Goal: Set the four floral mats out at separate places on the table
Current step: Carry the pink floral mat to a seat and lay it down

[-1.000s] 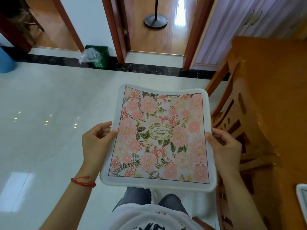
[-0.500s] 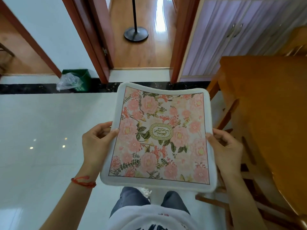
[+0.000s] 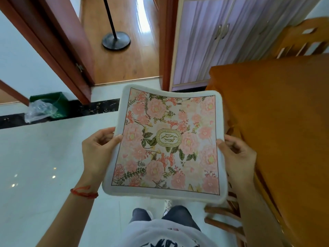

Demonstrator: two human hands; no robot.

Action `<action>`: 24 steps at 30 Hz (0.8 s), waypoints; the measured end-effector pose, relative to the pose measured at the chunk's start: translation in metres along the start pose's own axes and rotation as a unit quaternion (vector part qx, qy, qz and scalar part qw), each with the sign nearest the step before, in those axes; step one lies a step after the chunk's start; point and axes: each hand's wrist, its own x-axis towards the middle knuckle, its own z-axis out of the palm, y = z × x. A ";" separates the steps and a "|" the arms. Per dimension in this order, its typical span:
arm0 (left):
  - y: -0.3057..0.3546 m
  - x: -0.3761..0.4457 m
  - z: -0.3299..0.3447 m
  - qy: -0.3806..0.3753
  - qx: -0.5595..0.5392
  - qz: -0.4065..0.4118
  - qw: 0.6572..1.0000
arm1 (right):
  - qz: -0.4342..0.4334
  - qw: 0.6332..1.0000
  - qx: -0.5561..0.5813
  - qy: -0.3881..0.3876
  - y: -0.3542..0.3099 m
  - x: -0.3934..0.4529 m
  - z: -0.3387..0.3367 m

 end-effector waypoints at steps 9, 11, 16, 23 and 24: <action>0.029 0.045 0.066 -0.058 0.007 0.024 0.998 | 0.008 0.999 0.017 0.043 0.000 0.052 -0.024; 0.035 0.053 0.079 -0.078 0.012 0.030 0.996 | 0.021 0.998 0.015 0.061 0.004 0.057 -0.030; 0.049 0.077 0.111 -0.137 0.018 0.055 0.989 | 0.058 0.993 0.020 0.105 0.007 0.067 -0.040; 0.071 0.120 0.165 -0.259 0.037 0.083 0.962 | 0.102 0.967 0.049 0.226 0.007 0.067 -0.044; 0.076 0.124 0.174 -0.274 0.037 0.088 0.957 | 0.110 0.962 0.049 0.243 0.008 0.066 -0.045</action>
